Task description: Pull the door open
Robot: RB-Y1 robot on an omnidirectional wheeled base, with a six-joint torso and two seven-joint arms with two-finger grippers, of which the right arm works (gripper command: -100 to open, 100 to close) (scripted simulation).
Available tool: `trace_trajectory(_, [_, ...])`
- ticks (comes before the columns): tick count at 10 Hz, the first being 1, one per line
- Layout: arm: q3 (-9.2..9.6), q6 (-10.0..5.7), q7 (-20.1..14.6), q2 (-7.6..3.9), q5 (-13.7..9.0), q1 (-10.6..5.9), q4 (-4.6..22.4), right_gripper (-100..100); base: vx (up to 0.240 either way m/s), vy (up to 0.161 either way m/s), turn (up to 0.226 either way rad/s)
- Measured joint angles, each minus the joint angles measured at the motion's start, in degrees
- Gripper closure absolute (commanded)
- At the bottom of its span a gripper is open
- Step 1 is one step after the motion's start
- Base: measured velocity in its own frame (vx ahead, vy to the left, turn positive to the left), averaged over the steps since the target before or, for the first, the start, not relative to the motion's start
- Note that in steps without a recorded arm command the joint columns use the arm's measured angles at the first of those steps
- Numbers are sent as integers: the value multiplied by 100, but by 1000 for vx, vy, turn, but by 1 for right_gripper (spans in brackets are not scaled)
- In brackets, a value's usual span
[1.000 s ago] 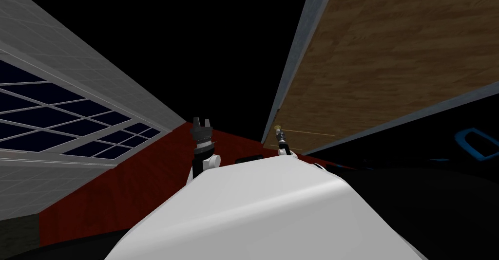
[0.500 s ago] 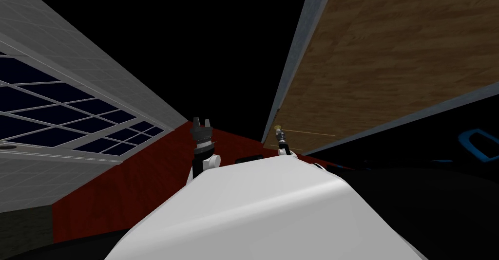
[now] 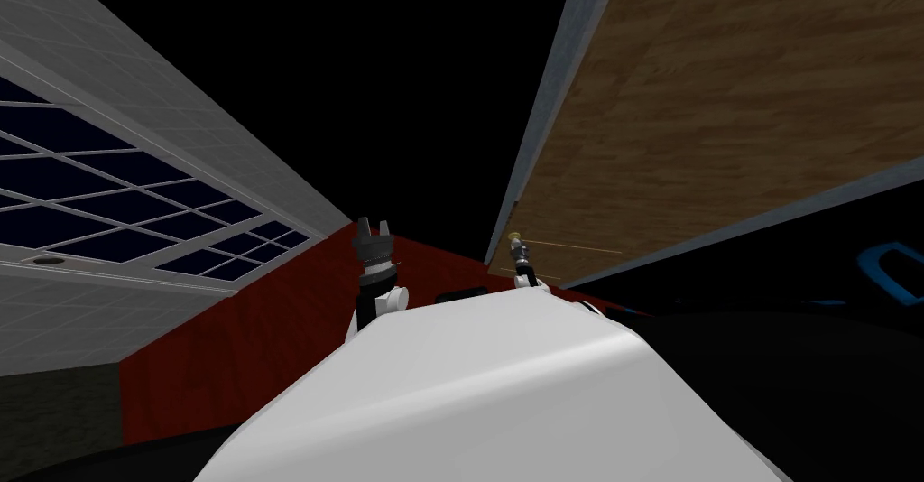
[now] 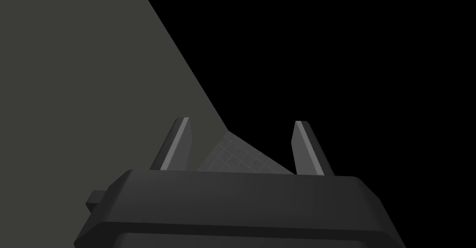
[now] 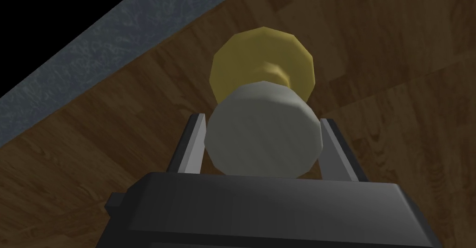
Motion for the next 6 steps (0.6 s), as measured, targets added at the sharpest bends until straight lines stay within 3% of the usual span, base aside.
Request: trace_trajectory(6, [-38,6,-758,14,-15,-48,52,100,-30,-6,32])
